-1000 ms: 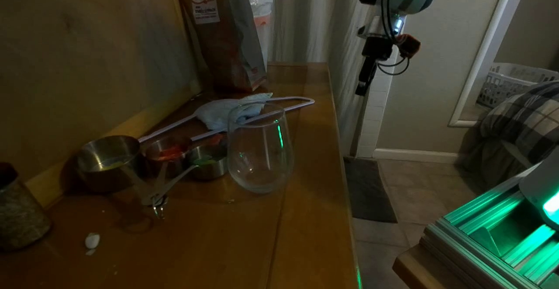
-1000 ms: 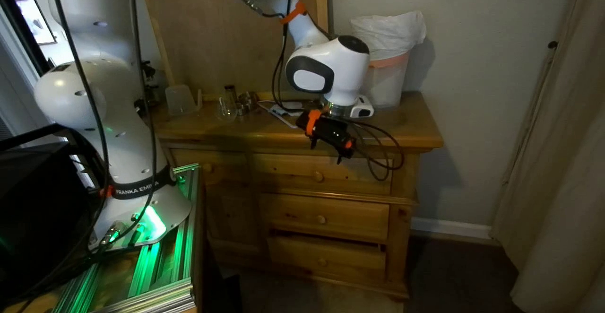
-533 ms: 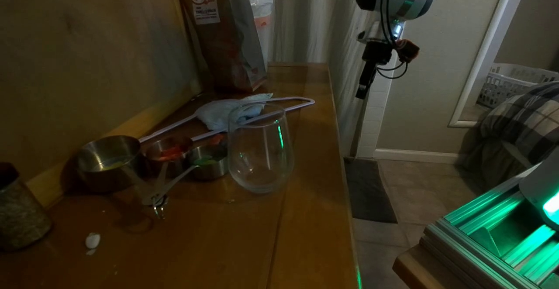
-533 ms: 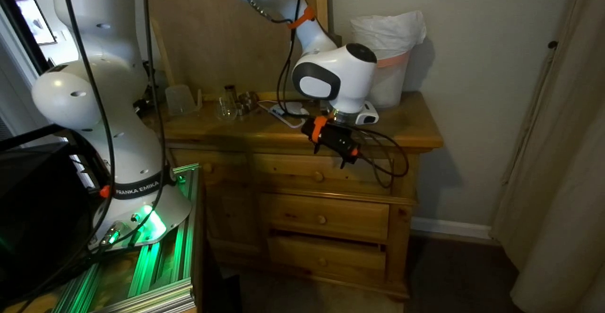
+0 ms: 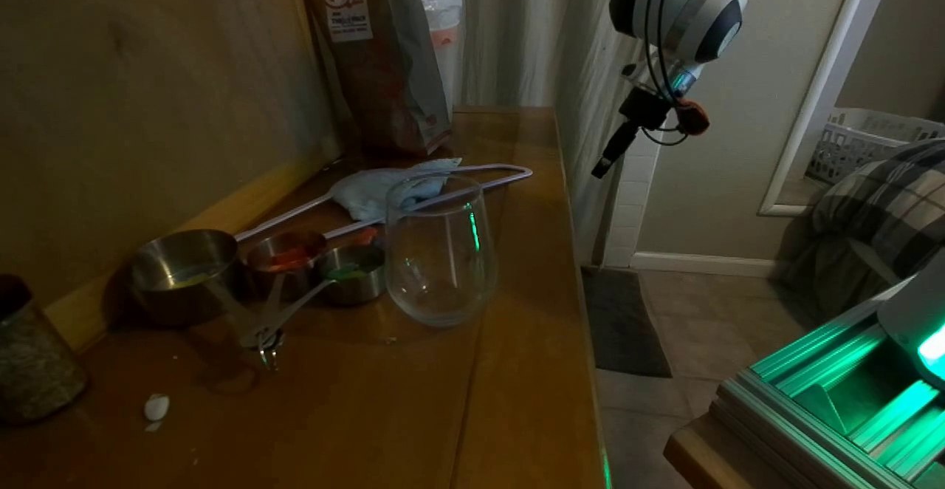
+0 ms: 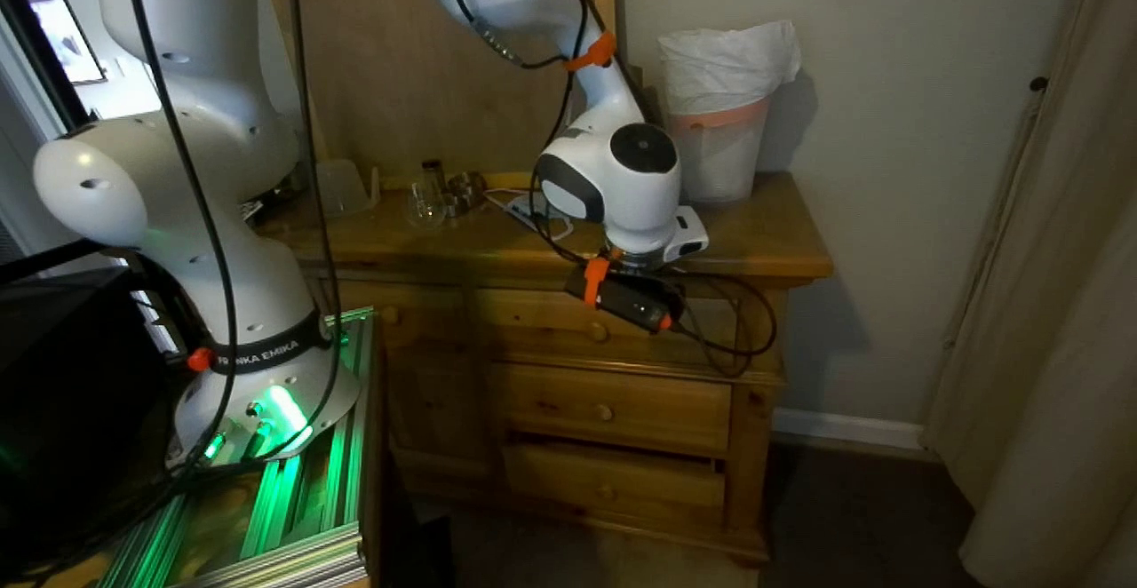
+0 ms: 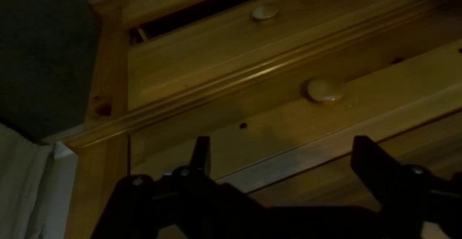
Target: Open the top right drawer, remove the white container from the drawer, put it on the dresser and then close the drawer
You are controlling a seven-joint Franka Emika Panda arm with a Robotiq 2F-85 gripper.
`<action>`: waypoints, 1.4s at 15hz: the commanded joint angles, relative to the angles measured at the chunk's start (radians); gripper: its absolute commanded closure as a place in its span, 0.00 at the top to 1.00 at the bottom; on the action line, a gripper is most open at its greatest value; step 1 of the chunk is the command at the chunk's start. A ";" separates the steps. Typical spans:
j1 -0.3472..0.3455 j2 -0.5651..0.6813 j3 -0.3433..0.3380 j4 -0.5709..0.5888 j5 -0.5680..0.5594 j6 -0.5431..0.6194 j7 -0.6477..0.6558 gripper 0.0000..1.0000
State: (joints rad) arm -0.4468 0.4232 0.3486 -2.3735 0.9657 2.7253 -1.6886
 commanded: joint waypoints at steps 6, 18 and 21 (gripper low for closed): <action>-0.223 0.293 0.141 0.047 0.253 0.054 -0.547 1.00; -0.207 0.359 0.170 0.069 0.249 0.095 -0.517 1.00; -0.193 0.423 0.179 0.107 0.232 0.091 -0.497 1.00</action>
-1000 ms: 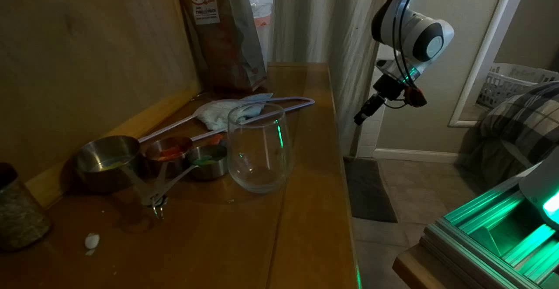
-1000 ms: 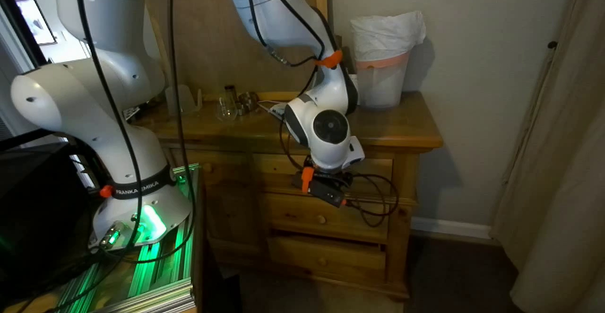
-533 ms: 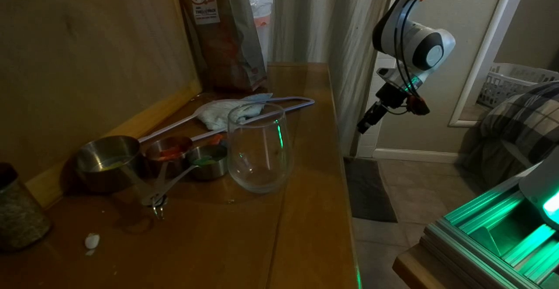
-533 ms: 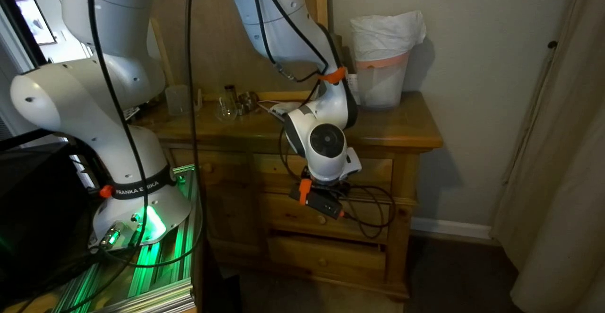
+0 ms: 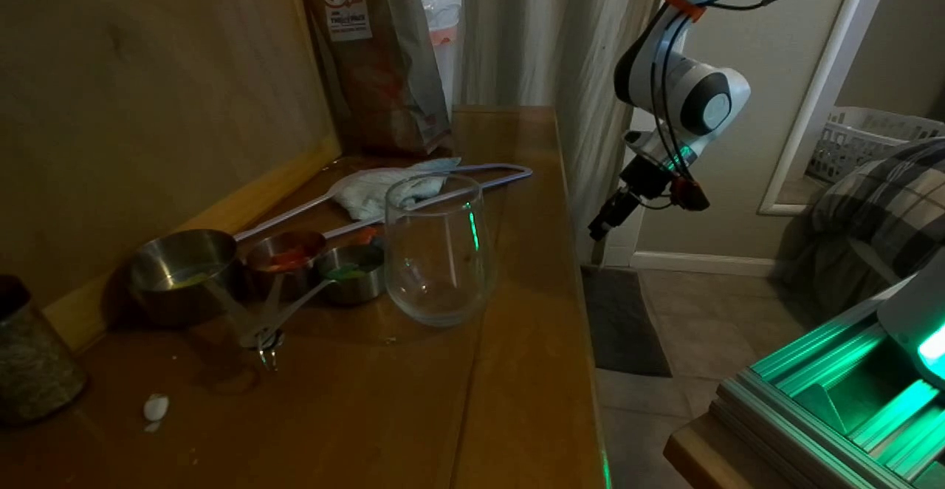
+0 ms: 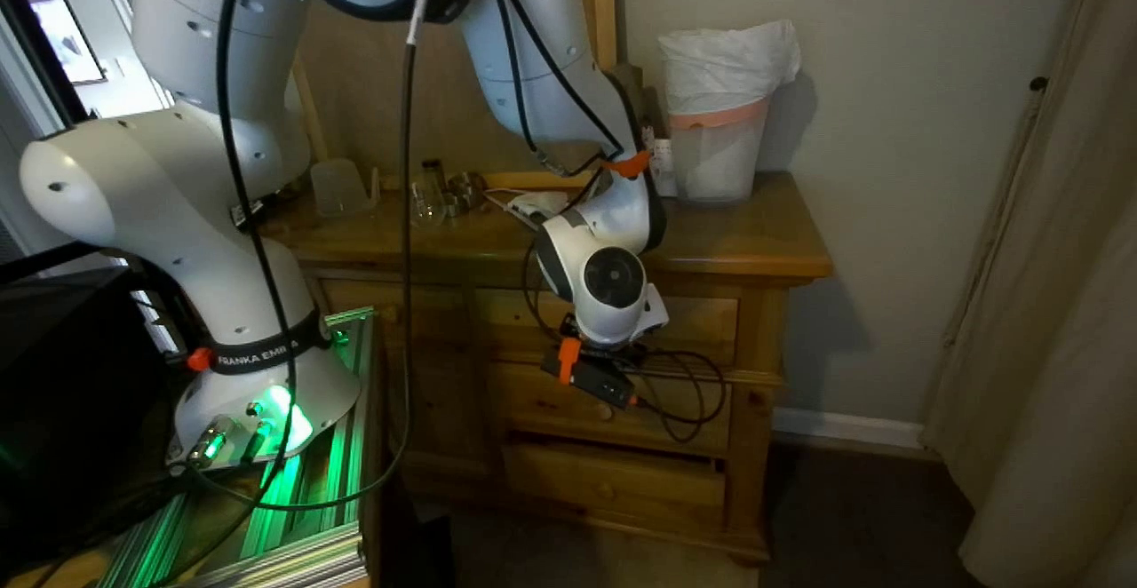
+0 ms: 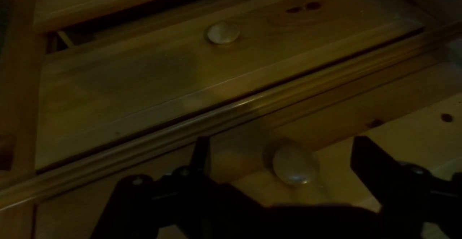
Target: Open the top right drawer, remove the white container from the drawer, put it on the dresser and then close the drawer
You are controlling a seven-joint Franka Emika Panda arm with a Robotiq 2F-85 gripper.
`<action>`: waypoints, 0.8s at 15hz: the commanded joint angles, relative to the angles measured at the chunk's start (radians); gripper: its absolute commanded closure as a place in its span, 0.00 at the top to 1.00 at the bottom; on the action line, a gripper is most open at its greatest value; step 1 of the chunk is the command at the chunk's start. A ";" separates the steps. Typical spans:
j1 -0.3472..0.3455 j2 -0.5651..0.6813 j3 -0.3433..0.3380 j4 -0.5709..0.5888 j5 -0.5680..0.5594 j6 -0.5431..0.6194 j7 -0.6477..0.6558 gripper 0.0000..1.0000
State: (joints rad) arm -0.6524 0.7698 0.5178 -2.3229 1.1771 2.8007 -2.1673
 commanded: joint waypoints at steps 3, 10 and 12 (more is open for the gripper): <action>0.030 0.135 -0.001 0.100 0.018 -0.010 0.055 1.00; 0.103 0.190 -0.071 0.187 0.048 -0.195 0.091 1.00; 0.144 0.188 -0.124 0.212 0.056 -0.325 0.100 1.00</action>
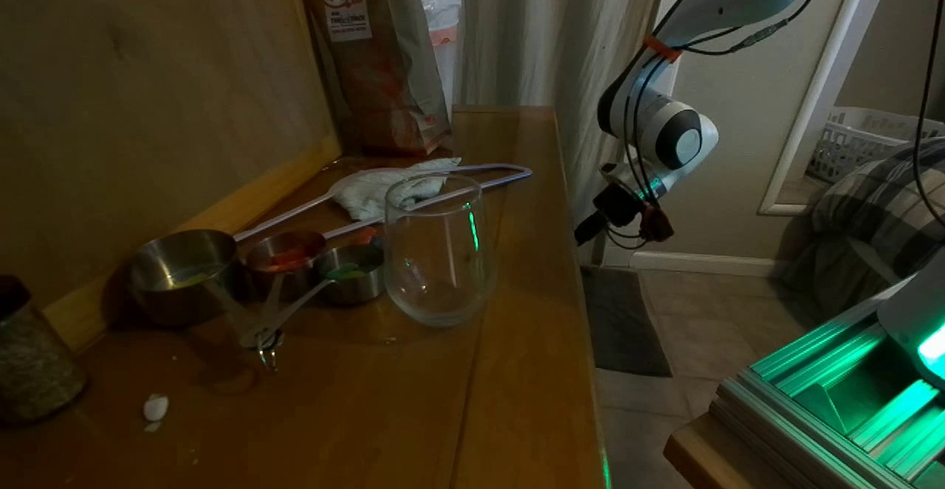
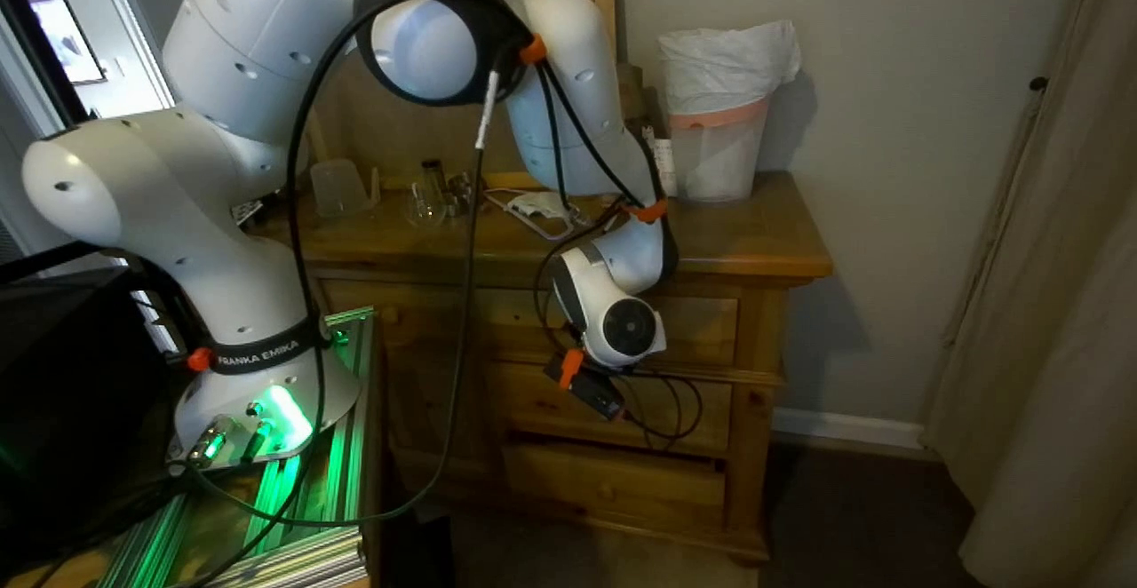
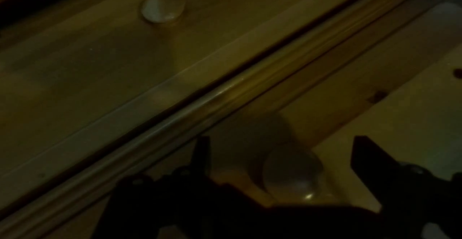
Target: Open the top right drawer, remove the white container from the drawer, put it on the dresser and then close the drawer
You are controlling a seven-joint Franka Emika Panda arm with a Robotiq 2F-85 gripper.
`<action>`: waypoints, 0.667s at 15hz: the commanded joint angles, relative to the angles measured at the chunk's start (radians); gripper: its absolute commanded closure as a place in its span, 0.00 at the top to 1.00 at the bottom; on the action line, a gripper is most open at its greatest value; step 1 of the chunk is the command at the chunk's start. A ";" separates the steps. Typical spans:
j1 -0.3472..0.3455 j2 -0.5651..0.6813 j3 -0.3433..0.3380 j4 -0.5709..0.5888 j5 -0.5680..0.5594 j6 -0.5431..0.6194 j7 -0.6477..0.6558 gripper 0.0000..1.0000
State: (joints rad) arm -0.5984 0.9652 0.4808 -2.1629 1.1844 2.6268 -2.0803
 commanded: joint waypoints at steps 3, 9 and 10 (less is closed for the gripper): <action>0.178 -0.010 -0.191 0.092 0.089 -0.312 0.017 1.00; 0.307 -0.001 -0.336 0.147 0.233 -0.479 0.005 1.00; 0.327 0.001 -0.354 0.154 0.249 -0.497 0.011 1.00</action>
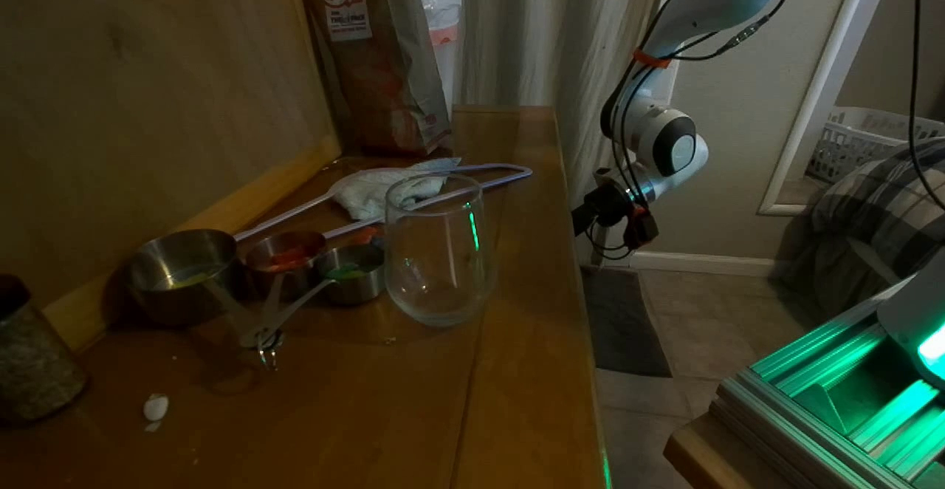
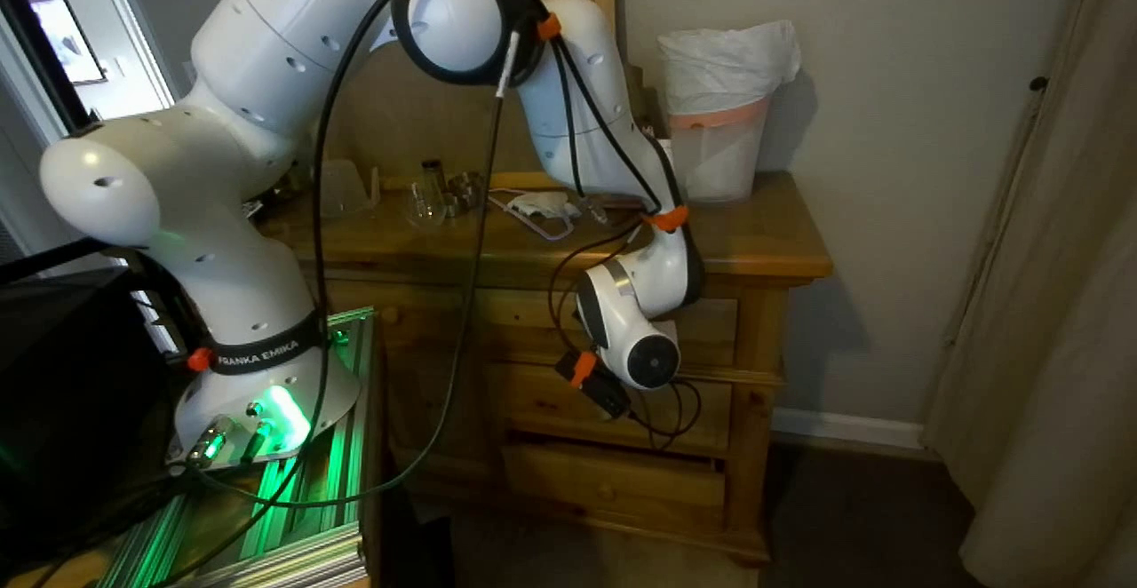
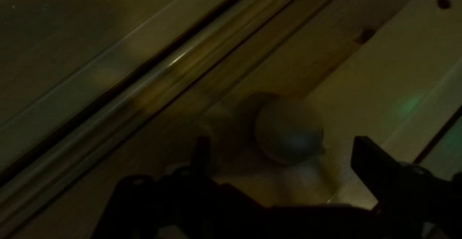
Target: Open the top right drawer, remove the white container from the drawer, put it on the dresser and then close the drawer
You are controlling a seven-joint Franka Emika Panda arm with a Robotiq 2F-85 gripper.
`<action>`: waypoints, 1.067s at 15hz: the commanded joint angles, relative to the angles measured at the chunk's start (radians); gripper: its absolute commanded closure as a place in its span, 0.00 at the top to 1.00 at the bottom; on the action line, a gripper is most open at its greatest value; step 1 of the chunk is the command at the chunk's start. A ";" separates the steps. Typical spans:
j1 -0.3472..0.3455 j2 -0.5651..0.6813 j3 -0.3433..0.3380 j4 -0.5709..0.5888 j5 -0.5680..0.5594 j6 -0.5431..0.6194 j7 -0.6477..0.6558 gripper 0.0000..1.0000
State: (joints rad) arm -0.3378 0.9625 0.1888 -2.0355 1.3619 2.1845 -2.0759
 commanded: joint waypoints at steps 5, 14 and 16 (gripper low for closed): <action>0.146 0.012 -0.135 0.041 0.114 -0.106 0.025 0.99; 0.206 0.030 -0.180 0.052 0.108 -0.172 0.073 0.75; 0.211 0.033 -0.183 0.053 0.113 -0.171 0.070 0.68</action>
State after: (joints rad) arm -0.1550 0.9740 0.0289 -2.0093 1.4472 2.0350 -2.0263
